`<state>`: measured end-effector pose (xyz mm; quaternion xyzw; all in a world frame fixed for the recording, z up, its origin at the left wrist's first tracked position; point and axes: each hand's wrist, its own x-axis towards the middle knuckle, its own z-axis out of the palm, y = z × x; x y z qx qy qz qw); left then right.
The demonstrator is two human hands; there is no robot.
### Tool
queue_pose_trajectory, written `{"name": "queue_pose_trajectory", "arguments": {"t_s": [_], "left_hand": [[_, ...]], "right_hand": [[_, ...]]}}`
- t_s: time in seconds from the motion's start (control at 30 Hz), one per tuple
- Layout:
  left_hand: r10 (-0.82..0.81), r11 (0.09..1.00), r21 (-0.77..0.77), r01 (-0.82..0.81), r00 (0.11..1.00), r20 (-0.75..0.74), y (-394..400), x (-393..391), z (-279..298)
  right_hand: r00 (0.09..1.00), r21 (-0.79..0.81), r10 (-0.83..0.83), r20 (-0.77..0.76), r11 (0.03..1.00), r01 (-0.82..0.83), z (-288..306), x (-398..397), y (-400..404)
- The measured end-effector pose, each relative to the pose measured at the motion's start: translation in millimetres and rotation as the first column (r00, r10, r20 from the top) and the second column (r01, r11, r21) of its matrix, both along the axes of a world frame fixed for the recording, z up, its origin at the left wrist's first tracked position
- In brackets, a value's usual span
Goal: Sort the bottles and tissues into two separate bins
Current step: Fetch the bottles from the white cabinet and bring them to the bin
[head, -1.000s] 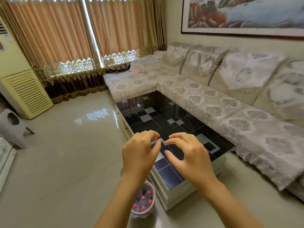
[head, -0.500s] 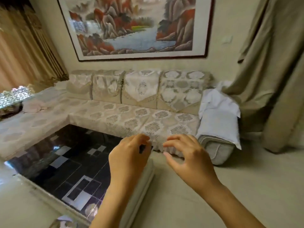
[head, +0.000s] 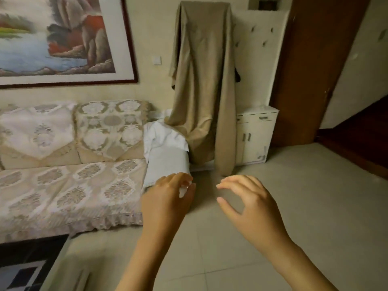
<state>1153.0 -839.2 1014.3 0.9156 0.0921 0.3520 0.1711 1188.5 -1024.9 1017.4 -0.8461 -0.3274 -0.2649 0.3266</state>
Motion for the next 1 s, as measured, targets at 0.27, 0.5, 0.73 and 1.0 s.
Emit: {"name": "queue_pose_trajectory", "arguments": {"t_s": [0.27, 0.5, 0.73, 1.0], "left_hand": [[-0.151, 0.988, 0.035, 0.153, 0.988, -0.042, -46.7, 139.4, -8.2], [-0.265, 0.964, -0.039, 0.263, 0.963, -0.056, -54.7, 268.2, -1.5], [-0.379, 0.925, -0.021, 0.379, 0.925, -0.006, -74.5, 388.3, 10.8], [-0.423, 0.905, 0.012, 0.424, 0.904, -0.057, -115.0, 541.9, 6.7]], "right_hand": [[0.984, 0.023, -0.173, -0.035, 0.984, 0.174, -17.3, 116.0, -55.8], [0.975, -0.018, -0.218, -0.040, 0.976, 0.217, -15.2, 238.7, -53.5], [0.957, 0.073, -0.283, -0.067, 0.955, 0.288, -6.7, 342.0, -67.6], [0.933, 0.118, -0.348, -0.085, 0.927, 0.357, -16.8, 474.2, -120.6]]}}
